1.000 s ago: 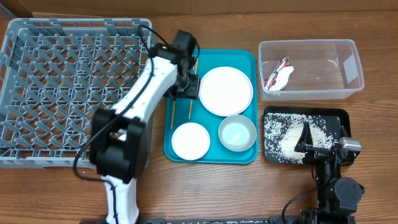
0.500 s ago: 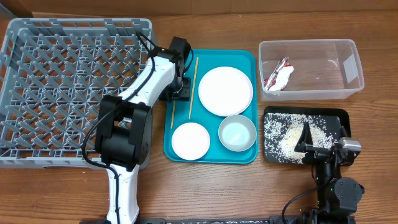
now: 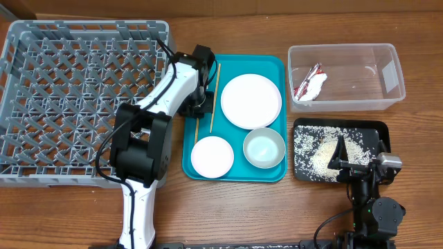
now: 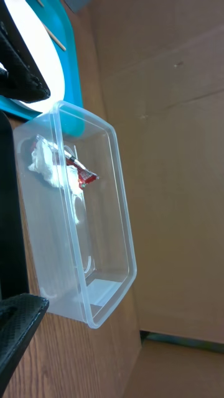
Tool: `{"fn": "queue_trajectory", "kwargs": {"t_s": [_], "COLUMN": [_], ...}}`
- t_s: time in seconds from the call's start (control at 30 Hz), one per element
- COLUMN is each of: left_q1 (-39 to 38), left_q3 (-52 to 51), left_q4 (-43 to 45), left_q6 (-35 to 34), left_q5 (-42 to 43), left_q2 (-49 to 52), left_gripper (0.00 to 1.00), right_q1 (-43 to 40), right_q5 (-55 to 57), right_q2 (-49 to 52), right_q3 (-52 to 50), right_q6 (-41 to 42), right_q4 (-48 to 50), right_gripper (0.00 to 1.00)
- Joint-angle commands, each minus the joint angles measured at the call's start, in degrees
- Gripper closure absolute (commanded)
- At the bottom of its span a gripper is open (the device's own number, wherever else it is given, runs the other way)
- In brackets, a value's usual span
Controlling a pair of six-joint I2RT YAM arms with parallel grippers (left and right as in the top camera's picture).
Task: Sort waste into correct bins and load items into the dishwasher
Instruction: 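Grasp one chopstick with the left gripper and lift it toward the rack, then insert the chopstick upright into the rack and open the left gripper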
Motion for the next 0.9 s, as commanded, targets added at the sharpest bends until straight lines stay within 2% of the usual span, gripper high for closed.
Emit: {"fn": "queue_trajectory", "kwargs": {"t_s": [0.0, 0.17, 0.27, 0.4, 0.57, 0.87], "left_q1": [2.47, 6.05, 8.04, 11.06, 14.71, 19.43], "left_q3": [8.61, 16.85, 19.28, 19.45, 18.95, 14.43], "left_q4": [-5.18, -11.32, -12.87, -15.08, -17.07, -15.21], "left_q6": [-1.75, -1.57, 0.83, 5.11, 10.91, 11.85], "left_q5": [-0.26, 1.6, 1.46, -3.67, -13.18, -14.14], "left_q2": [-2.43, -7.61, -10.78, -14.53, -14.4, -9.44], "left_gripper": [0.96, 0.96, 0.96, 0.96, 0.96, 0.96], "right_q1": [-0.2, -0.2, -0.2, -0.2, -0.2, -0.2], "right_q5": [0.31, 0.31, 0.31, 0.31, 0.33, 0.31], "right_q2": [-0.61, -0.61, -0.61, -0.61, -0.61, -0.61], "right_q3": [-0.59, -0.59, -0.59, -0.59, -0.59, -0.59], "right_q6": [0.39, 0.39, 0.39, 0.39, 0.39, 0.39], "right_q4": [0.17, 0.17, 0.17, 0.17, 0.17, 0.17], "right_gripper": [0.0, 0.0, 0.0, 0.0, 0.0, 0.0]}}
